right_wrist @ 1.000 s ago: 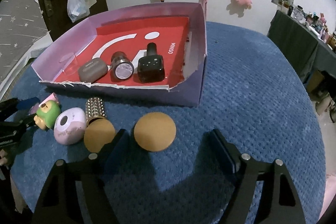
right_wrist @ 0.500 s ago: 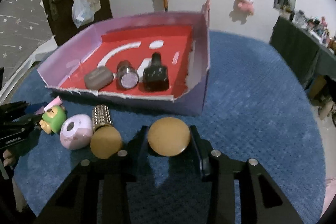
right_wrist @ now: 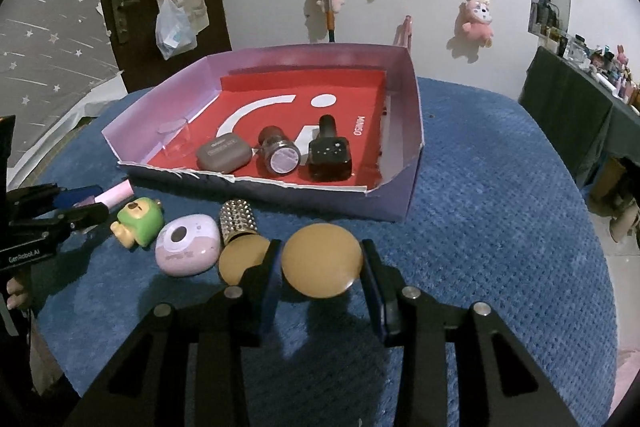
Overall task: Organize rigid objects
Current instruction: 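Grasp the purple nail polish bottle with the left gripper while the right gripper grasps the tan sponge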
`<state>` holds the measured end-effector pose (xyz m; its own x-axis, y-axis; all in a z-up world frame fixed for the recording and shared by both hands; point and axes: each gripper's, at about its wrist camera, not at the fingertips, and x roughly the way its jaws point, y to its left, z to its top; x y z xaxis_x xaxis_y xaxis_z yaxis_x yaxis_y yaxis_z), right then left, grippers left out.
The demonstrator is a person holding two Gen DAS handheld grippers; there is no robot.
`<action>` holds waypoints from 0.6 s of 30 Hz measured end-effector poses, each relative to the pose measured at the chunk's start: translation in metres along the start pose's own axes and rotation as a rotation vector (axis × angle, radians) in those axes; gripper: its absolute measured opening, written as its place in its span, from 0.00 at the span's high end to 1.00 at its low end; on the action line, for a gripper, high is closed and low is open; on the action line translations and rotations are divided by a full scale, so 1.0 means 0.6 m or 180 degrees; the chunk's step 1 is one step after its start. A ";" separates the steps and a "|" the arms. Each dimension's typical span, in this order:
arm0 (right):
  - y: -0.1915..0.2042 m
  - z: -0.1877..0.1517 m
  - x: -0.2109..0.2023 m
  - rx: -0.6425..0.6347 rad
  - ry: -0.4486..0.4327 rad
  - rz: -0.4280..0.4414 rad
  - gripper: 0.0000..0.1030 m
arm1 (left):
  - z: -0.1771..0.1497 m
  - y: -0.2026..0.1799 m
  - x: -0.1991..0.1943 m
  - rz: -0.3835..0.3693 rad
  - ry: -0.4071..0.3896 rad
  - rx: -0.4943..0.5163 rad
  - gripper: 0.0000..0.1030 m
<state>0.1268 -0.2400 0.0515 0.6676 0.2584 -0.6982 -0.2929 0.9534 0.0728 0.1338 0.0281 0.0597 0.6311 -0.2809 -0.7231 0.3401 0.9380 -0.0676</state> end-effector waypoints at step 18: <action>0.014 0.001 -0.018 -0.0057 -0.0094 0.0066 0.61 | 0.012 -0.012 -0.027 -0.0075 -0.0169 0.0025 0.66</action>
<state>0.1174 -0.2346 0.0601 0.6811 0.2830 -0.6753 -0.3191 0.9448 0.0741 0.1261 0.0246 0.0770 0.6588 -0.3136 -0.6838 0.3606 0.9294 -0.0788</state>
